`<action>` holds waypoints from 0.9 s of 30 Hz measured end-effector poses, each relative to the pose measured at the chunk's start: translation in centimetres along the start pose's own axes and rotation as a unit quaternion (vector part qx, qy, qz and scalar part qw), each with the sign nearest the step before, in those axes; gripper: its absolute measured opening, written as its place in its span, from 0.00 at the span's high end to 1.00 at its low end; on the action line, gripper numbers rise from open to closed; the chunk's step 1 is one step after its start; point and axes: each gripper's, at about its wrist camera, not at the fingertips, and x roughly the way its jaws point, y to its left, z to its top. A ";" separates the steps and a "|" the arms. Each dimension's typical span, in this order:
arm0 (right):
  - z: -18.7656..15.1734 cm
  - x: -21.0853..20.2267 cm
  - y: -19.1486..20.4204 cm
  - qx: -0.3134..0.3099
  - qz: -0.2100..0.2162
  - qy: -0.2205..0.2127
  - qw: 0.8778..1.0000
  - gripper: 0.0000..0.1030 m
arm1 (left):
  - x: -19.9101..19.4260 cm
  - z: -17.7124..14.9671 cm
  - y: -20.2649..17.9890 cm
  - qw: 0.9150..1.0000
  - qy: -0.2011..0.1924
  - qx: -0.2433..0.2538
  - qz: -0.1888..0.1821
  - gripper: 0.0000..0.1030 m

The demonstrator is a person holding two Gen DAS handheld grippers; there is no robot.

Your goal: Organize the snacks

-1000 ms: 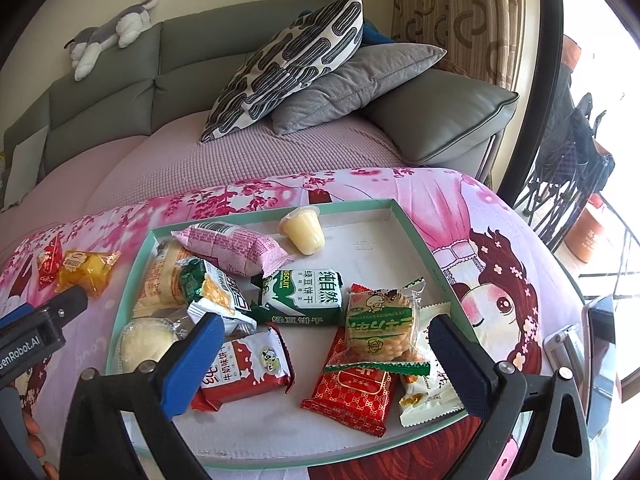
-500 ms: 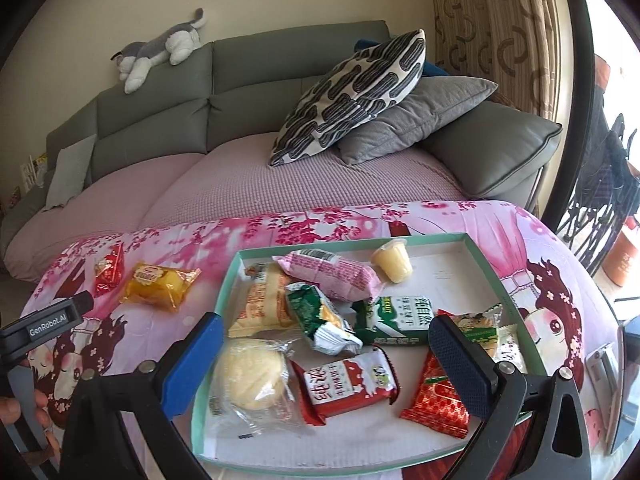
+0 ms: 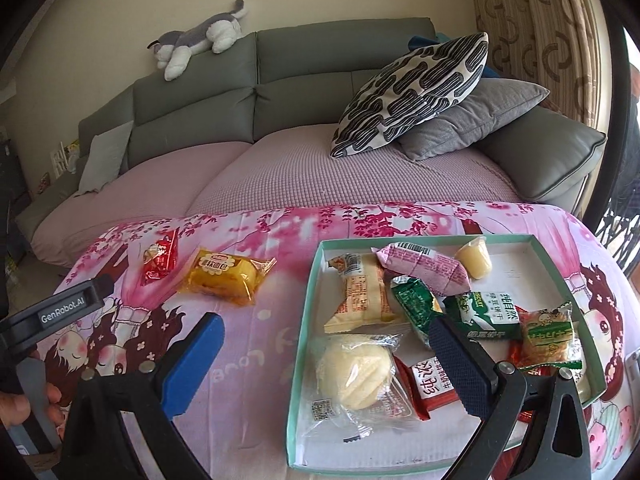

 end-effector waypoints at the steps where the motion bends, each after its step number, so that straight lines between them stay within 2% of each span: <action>1: -0.1 0.1 0.3 -0.002 0.001 0.001 1.000 0.00 | 0.0 0.1 0.2 1.000 0.000 -0.003 0.000 0.02; 10: 0.1 1.1 1.7 -0.018 0.003 0.007 1.000 0.00 | 1.7 0.4 1.6 0.999 0.024 -0.022 -0.020 0.02; 21: 1.4 1.9 3.1 -0.034 -0.002 0.005 0.999 0.00 | 3.2 1.6 0.7 0.997 0.036 -0.023 -0.066 0.02; 27: 1.9 3.3 3.2 -0.023 0.005 0.019 1.000 0.00 | 4.5 2.8 0.7 0.994 0.050 -0.039 -0.084 0.02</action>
